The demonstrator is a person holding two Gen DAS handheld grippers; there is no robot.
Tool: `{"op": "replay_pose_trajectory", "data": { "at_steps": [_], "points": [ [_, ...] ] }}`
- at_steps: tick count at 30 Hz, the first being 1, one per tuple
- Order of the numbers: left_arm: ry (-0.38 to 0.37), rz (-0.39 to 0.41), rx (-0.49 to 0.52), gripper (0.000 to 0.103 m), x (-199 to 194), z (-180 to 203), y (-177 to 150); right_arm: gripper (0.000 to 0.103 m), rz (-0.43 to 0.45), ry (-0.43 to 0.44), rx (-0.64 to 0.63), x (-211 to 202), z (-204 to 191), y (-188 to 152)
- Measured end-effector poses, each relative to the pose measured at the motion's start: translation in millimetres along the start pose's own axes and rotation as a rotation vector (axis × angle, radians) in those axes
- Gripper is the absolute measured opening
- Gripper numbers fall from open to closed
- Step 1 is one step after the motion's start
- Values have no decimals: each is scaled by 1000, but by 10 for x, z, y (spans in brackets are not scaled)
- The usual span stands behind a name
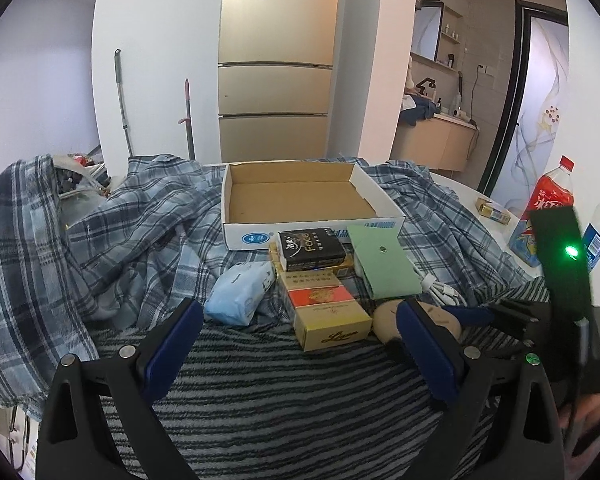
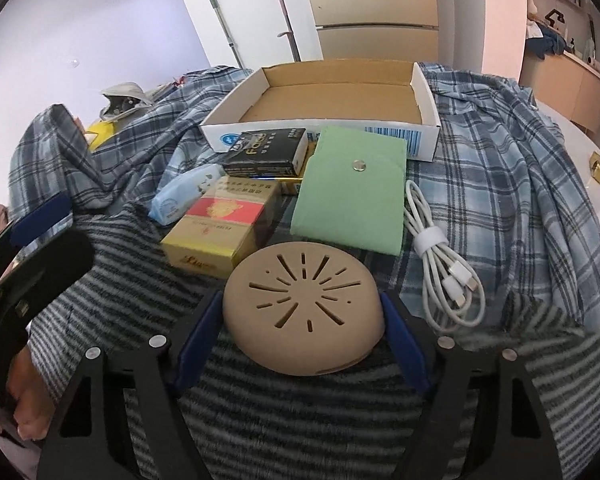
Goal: Organize soft objects
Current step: 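Lower the right tool onto the beige round disc and close on it, then grasp the red-and-gold cigarette pack with the left tool while right holds disc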
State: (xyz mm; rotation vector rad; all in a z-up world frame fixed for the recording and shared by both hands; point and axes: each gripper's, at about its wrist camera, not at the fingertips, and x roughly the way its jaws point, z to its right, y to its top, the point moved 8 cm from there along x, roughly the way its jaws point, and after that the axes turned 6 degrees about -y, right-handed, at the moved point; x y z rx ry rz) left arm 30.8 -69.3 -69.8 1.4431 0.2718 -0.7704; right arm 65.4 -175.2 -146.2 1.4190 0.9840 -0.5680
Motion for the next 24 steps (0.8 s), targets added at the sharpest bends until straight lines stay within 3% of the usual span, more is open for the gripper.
{"op": "replay_pose_trajectory", "data": {
  "at_steps": [11,15,17,21,23,24],
  "points": [
    [14,-4,13,99,11,63,-12,85,-8,-20,28,-39,80,-79],
    [21,-4,13,99,-16,26,-4,84,-38,8,79,53,128,-53],
    [21,-8,9,99,-9,12,0,79,-33,14,92,55,135,-43],
    [20,-27,7,99,59,31,15,77,17,0,92,-76,154,-25],
    [18,-33,8,99,105,61,24,77,101,-55,90,-280,240,51],
    [20,-39,8,99,138,77,27,77,101,-55,90,-280,240,51]
  ]
}}
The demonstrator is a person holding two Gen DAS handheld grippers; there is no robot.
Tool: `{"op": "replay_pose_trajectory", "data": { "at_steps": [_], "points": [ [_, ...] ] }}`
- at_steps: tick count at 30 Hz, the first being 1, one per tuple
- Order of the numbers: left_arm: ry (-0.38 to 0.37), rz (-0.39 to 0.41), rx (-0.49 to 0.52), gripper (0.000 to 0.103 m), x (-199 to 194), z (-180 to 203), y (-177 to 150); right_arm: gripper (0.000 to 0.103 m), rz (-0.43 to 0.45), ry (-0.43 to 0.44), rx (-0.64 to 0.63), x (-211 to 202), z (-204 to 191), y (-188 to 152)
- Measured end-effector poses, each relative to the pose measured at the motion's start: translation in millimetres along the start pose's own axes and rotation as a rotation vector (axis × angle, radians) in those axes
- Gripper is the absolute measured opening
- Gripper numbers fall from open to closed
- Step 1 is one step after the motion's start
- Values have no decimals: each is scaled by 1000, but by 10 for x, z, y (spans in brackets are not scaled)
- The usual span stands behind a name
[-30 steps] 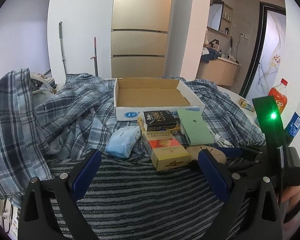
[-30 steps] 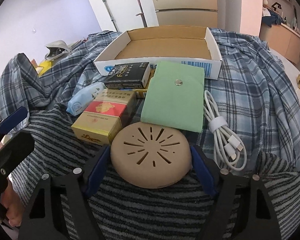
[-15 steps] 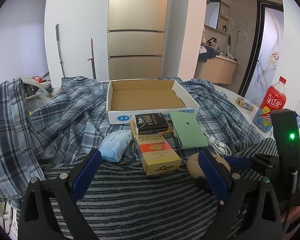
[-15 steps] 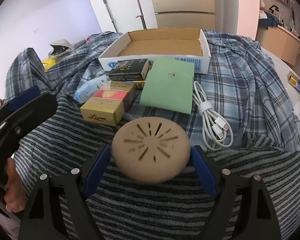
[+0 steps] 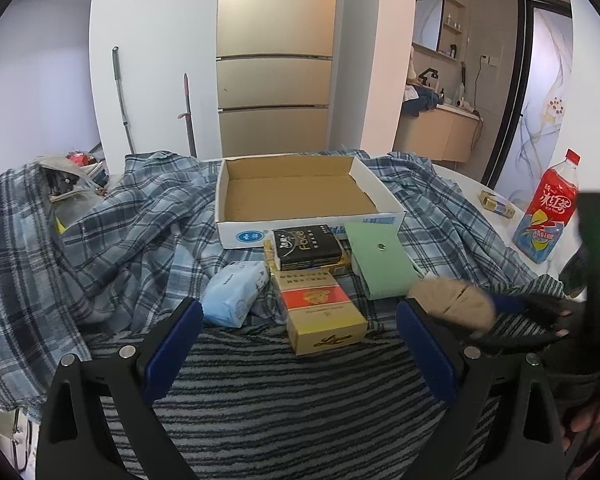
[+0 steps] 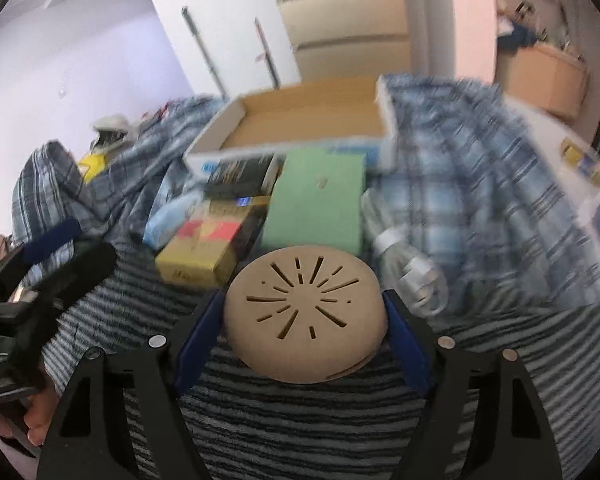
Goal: Organize soft objects
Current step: 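Grasp the red-and-gold cigarette pack with the left tool while right holds disc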
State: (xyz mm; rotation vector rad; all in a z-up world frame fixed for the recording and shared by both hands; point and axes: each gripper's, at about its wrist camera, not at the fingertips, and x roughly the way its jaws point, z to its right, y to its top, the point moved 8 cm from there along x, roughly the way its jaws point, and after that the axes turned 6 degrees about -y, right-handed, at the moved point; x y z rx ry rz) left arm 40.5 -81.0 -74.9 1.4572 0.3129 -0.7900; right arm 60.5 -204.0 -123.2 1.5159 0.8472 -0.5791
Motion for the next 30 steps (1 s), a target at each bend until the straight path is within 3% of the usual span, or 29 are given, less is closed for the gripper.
{"op": "replay_pose_trajectory", "data": {
  "at_steps": [3,4,9,18,23,25,30],
  "points": [
    [16,-12,-9,99,116,10,5,77,123,-102,-3,-199,149,159],
    [13,-19,-12,99,149,18,9,77,200,-165,-10,-298,234,247],
    [14,-56,9,99,341,103,14,77,320,-234,-24,-384,327,364],
    [4,-159,29,98,647,152,-179,77,344,-245,-65,-373,247,331],
    [3,-207,20,84,742,141,-249,77,341,-245,-69,-357,252,319],
    [-9,-224,8,63,756,139,-279,77,337,-242,-62,-355,271,312],
    [-21,-195,-21,63,623,99,-282,77,328,-237,-37,-348,323,308]
  ]
}}
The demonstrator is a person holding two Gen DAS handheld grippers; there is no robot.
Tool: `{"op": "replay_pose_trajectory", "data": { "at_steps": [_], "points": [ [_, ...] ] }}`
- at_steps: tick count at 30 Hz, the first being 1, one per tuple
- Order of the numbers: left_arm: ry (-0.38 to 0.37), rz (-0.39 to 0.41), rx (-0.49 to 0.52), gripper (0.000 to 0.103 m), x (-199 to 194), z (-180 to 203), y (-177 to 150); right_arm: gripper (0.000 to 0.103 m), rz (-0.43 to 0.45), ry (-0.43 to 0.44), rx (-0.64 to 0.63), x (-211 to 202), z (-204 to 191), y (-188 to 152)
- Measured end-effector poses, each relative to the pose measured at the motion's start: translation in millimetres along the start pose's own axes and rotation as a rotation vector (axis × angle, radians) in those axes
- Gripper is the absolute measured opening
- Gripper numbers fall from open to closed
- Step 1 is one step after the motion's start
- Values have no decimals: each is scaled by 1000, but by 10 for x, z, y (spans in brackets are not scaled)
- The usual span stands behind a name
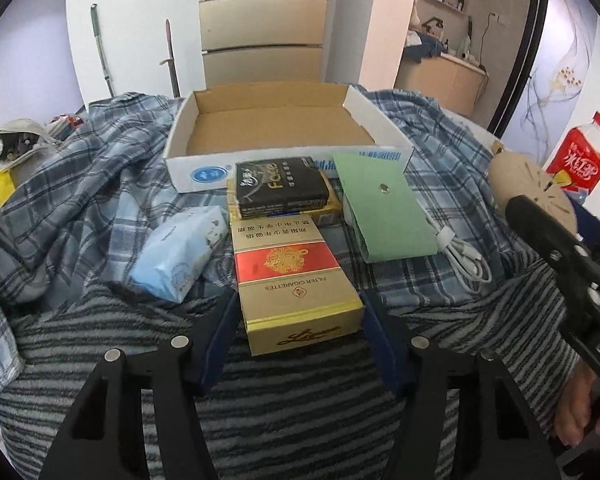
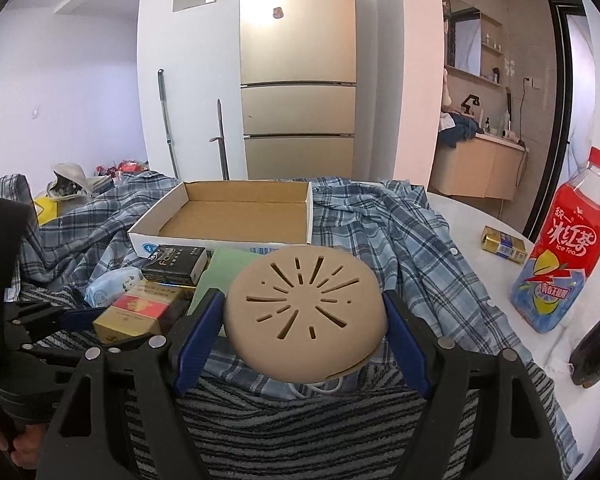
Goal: Organize soft objects
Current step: 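Grasp the red-and-gold cigarette pack with the left tool while right holds disc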
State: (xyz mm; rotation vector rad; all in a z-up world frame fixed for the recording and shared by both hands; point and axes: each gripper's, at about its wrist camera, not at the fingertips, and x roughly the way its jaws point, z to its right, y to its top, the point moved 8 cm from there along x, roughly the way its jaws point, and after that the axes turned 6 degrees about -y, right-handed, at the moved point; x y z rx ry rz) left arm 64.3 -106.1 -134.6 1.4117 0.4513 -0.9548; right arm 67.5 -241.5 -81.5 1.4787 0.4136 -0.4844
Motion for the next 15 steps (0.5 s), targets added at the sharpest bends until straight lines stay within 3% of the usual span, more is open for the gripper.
{"op": "replay_pose_trajectory", "data": {
  "at_steps": [5,8,12,14,15],
  "points": [
    [16,13,57,63,-241,28,-120,77,10,13,6,-63,-9,17],
    [20,-7,88,63,-359,24,-260,77,-11,91,50,-121,-46,5],
    [17,-33,77,64,-472,-41,-398,77,-8,95,35,-146,-112,-15],
    [20,-19,71,75,-534,-52,-415,77,4,73,9,-156,-153,-22],
    [28,-10,68,89,-546,-64,-417,77,6,71,3,-159,-171,-24]
  ]
}}
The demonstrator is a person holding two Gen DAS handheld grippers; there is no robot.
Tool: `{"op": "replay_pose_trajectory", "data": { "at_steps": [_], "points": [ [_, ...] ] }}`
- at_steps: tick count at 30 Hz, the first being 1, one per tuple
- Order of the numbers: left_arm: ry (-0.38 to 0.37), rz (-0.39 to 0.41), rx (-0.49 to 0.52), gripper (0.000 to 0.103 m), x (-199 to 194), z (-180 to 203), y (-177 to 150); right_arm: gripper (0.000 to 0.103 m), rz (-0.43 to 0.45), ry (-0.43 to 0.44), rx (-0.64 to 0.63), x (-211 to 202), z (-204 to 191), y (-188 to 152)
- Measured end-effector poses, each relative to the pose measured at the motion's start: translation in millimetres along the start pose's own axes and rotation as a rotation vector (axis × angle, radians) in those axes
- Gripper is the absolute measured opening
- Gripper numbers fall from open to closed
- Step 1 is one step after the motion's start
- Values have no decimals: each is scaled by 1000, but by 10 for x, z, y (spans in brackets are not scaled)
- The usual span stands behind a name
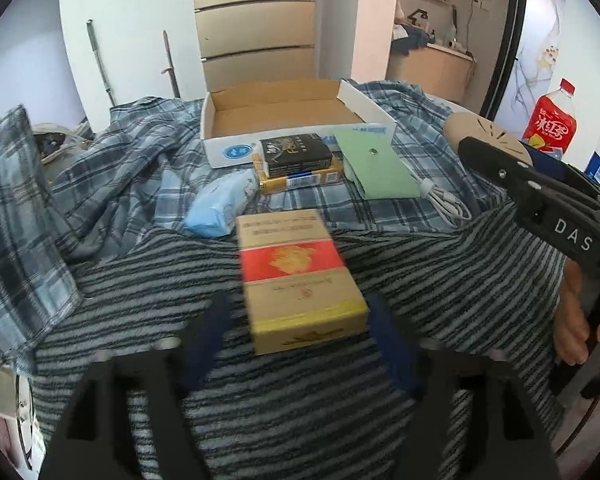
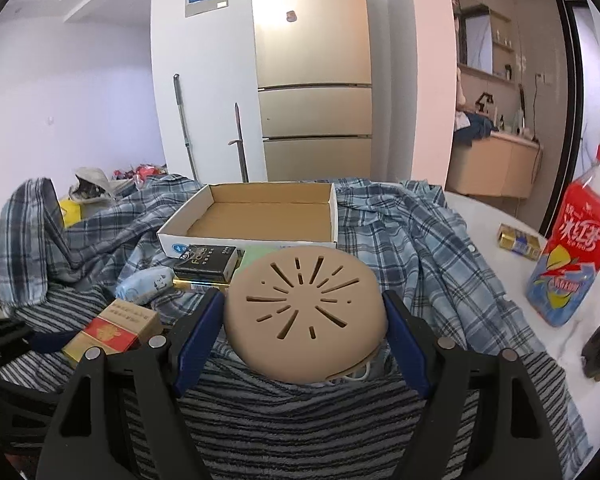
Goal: Organize soft objects
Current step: 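Grasp the red-and-gold cigarette pack with the left tool while right holds disc, then lift the pack and disc and carry both over the white box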
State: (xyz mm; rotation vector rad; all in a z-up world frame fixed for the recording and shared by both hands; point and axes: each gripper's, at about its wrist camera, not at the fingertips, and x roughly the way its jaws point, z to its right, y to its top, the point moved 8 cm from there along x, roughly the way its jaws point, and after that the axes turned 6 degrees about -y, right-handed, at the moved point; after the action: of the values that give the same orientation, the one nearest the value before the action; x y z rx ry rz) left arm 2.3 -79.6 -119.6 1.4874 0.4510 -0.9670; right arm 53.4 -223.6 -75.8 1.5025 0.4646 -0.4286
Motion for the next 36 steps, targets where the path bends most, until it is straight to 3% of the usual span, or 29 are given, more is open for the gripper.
{"op": "replay_pose_trajectory", "data": {
  "at_steps": [2,13,14,16,19,23,36],
  "points": [
    [21,29,-14,91,0,-39,15,77,-1,8,-2,0,-27,2],
    [76,31,-48,91,286,-72,180,77,2,-17,-9,2,-6,-9],
    [75,43,-45,88,275,-69,194,77,0,-19,-7,10,0,-14],
    [69,47,-41,62,263,-58,198,77,-4,-21,-6,24,4,-21],
    [17,67,-45,62,209,-24,201,77,-5,-20,-10,24,-5,-25],
    [33,120,-10,62,67,19,230,77,4,-28,-19,0,-17,-18],
    [-15,308,26,62,-471,40,574,77,71,-10,-37,-224,-127,210]
  ]
}}
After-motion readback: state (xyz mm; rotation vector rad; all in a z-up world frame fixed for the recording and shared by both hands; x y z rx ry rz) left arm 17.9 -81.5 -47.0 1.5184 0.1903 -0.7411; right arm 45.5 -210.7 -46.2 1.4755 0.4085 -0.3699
